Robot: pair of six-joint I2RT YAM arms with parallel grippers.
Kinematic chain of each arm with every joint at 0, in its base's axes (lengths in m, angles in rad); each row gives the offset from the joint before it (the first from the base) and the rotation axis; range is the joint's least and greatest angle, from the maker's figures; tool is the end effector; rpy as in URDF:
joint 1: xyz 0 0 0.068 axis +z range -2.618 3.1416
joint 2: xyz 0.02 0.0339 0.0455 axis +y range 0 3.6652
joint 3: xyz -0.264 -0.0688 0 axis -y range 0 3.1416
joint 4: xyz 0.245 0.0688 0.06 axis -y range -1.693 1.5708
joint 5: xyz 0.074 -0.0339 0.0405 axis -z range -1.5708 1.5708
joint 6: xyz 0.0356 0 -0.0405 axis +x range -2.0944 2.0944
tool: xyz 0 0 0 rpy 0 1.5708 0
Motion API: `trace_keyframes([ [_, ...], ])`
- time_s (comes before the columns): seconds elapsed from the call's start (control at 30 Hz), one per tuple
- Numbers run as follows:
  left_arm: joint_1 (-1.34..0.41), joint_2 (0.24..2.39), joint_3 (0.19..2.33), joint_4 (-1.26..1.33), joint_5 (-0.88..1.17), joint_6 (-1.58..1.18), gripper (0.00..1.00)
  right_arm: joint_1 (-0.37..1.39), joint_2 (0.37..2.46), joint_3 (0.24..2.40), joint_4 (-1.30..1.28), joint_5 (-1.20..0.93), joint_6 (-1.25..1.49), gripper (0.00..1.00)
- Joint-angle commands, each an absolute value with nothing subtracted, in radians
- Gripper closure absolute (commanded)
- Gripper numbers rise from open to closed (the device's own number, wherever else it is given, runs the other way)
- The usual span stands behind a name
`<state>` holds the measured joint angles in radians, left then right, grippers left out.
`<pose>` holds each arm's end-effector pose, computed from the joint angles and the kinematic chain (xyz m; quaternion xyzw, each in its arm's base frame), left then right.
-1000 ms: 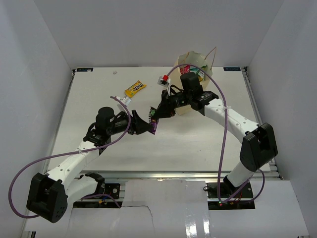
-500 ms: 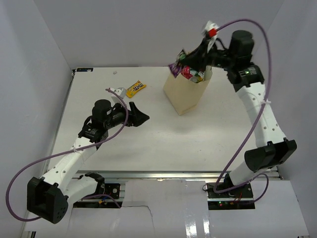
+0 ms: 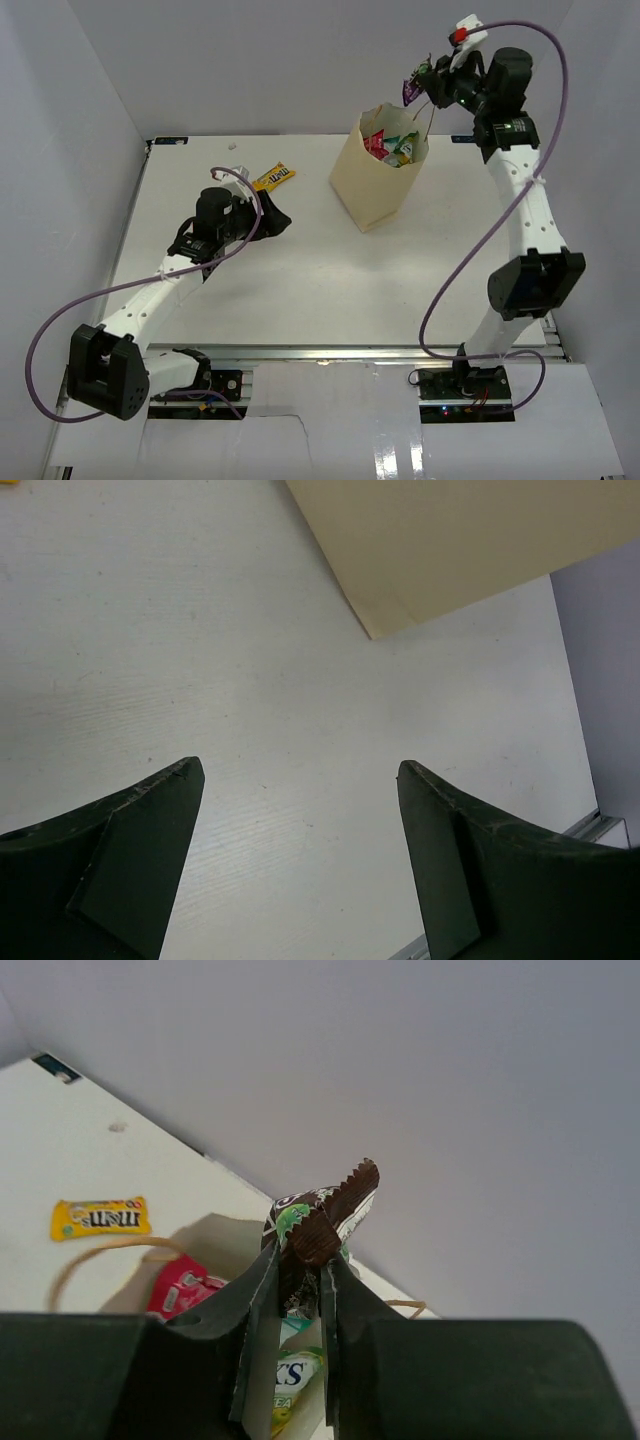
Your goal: Place the snacks into the paper bag
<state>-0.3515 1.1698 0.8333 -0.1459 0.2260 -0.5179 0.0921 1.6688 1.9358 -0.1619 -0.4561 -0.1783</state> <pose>0.2454 -0.0985 0.2819 -0.0125 0.8520 -0.3041 0.4260 0.3687 0.0498 0.5099 -0.2543 0.6231 0.1199 0.7299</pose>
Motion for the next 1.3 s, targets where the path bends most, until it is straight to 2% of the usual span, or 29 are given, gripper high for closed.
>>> trace_keyframes([
  [0.0,-0.325,1.204,0.903,-0.140,0.218,-0.538,0.11,0.113,1.825,2.000,-0.173,-0.387,-0.255,0.92],
  [0.2,-0.264,1.310,0.930,-0.097,0.248,-0.610,0.11,0.188,1.942,2.022,-0.218,-0.351,-0.346,0.91],
  [0.3,-0.236,1.397,0.962,-0.112,0.236,-0.652,0.11,0.210,1.941,1.973,-0.250,-0.344,-0.354,0.82],
  [0.33,-0.223,1.423,0.995,-0.118,0.224,-0.666,0.11,0.210,1.933,1.951,-0.250,-0.356,-0.354,0.71],
  [0.4,-0.213,1.482,1.037,-0.139,0.213,-0.673,0.11,0.210,1.901,1.895,-0.248,-0.362,-0.354,0.56],
  [0.43,-0.204,1.540,1.084,-0.141,0.216,-0.673,0.11,0.210,1.890,1.885,-0.255,-0.373,-0.371,0.42],
  [0.53,-0.199,1.658,1.196,-0.141,0.236,-0.617,0.12,0.195,1.813,1.845,-0.264,-0.409,-0.374,0.26],
  [0.73,-0.198,1.824,1.377,-0.140,0.221,-0.324,0.12,0.115,1.617,1.757,-0.300,-0.607,-0.425,0.06],
  [0.97,-0.201,2.043,1.531,-0.059,0.132,-0.039,0.12,0.063,1.415,1.571,-0.506,-0.862,-0.579,0.05],
  [1.07,-0.201,2.109,1.572,-0.037,0.126,0.049,0.12,0.061,1.321,1.445,-0.529,-0.893,-0.612,0.04],
  [1.27,-0.201,2.267,1.722,-0.121,0.094,0.109,0.15,0.060,1.229,1.324,-0.586,-0.925,-0.621,0.04],
])
